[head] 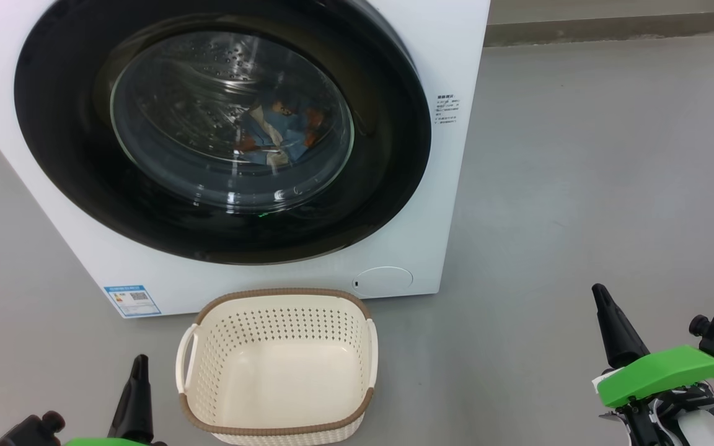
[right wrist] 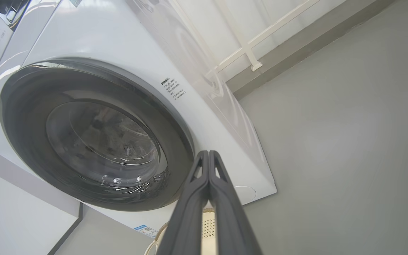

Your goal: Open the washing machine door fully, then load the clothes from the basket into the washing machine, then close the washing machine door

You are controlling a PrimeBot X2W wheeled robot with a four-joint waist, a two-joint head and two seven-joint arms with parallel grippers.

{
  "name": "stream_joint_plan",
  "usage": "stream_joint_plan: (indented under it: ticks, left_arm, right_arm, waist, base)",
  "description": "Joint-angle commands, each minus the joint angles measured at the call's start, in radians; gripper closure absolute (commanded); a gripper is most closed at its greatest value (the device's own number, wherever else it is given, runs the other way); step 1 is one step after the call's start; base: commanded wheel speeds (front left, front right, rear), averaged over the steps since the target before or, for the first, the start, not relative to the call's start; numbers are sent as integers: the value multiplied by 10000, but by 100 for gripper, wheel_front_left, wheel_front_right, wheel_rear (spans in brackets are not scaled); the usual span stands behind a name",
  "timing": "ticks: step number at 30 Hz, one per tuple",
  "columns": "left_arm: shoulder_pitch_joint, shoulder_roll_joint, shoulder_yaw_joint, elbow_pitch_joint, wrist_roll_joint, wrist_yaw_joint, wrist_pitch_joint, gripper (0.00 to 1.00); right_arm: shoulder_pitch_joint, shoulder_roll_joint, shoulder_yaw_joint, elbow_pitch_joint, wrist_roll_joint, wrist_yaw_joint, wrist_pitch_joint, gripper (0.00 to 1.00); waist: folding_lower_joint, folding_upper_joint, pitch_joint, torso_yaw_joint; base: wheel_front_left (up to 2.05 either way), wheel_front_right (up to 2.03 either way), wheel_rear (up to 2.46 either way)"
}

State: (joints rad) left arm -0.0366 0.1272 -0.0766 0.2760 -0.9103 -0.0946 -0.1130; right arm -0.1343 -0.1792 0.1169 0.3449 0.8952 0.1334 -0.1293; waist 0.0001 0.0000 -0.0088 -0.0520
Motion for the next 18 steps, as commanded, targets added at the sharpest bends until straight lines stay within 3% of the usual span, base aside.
stream_joint_plan:
  ticks: [1,18]
  left_arm:
    - [-369,47,230,-223,-176,-50,32,100]
    - [-459,-126,590,-224,-1621,-116,509,100]
  right_arm:
    - [-236,-61,-102,-294,239,-8,41,100]
    - [-144,217,-561,-432,1714,-12,540,100]
  waist:
    - [-1,0,1,4]
    - [-1,0,20,114]
  base:
    - [0,0,0]
    - [0,0,0]
